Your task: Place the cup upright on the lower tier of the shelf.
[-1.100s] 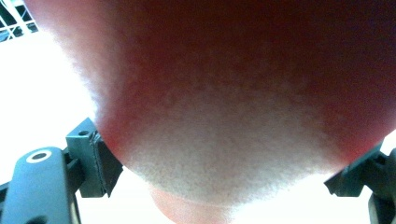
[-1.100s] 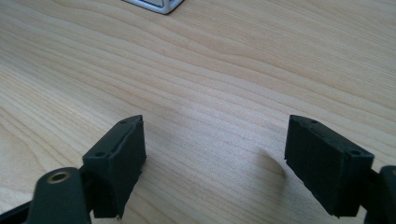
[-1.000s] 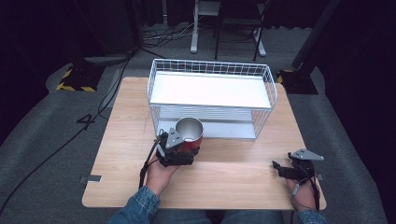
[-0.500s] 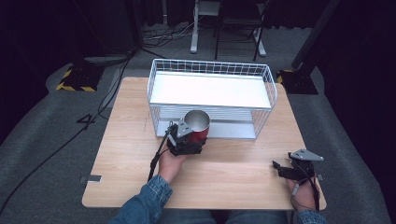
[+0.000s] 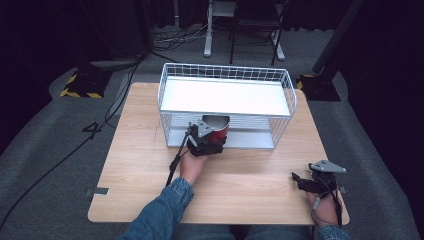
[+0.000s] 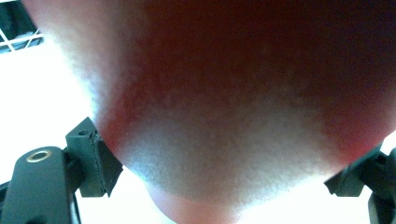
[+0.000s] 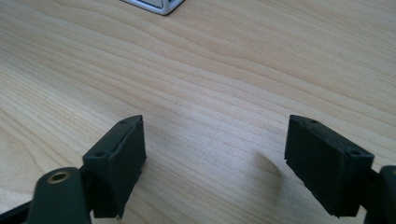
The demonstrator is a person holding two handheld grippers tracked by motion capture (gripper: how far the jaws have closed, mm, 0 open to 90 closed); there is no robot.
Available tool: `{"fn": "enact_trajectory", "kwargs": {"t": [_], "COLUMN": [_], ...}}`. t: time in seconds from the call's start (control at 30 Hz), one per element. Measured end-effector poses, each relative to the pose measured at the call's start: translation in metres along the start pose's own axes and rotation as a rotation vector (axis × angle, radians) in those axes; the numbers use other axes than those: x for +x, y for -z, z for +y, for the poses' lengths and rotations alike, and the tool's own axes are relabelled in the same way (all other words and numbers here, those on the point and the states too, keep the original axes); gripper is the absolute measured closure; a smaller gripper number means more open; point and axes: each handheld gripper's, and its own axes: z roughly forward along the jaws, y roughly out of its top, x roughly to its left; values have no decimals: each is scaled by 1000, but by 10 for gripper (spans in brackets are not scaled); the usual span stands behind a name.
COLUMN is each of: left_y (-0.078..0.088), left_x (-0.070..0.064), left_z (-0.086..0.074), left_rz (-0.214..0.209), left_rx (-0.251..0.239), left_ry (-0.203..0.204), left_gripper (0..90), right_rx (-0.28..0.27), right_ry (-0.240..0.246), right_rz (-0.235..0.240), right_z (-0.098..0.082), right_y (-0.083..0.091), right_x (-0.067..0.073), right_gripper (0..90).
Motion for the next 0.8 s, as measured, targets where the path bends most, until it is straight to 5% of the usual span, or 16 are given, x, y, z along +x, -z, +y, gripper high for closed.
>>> {"fn": "enact_trajectory", "kwargs": {"t": [0.2, 0.23, 0.3, 0.37, 0.4, 0.43, 0.47, 0.5, 0.6, 0.7, 0.8], "left_y": [-14, -17, -23, -29, -33, -40, -40, -39, -44, -52, -56], "left_x": [2, 2, 6, 5, 7, 8, 8, 4, -1, 1, 1], "left_z": [4, 5, 8, 9, 10, 12, 12, 12, 14, 14, 12], "left_rz": [39, 79, 71, 67, 72, -28, -28, 53, 136, 78, 90], "left_rx": [-21, -32, -46, -46, -36, -29, -29, -16, -5, 4, 15], "left_ry": [24, 27, -10, 14, -12, -28, -28, 10, 35, 10, 38], "left_gripper": [163, 163, 163, 163, 163, 163, 163, 163, 163, 163, 163], "right_rx": [1, 3, 6, 3, 3, 4, 4, 3, 1, 1, 1], "right_ry": [-5, -9, -16, -14, -13, -14, -14, -10, -8, -6, -5], "right_rz": [4, 7, 9, 7, 6, 7, 7, 4, 1, 1, 0], "right_z": [0, 0, 0, 0, 0, 0, 0, 0, 0, 0, 0], "right_y": [0, 0, 0, 0, 0, 0, 0, 0, 0, 0, 0], "right_x": [-1, -1, -2, -1, -1, -1, -1, -1, -1, -1, 0], "right_gripper": [210, 210, 210, 210, 210, 210, 210, 210, 210, 210, 210]}}
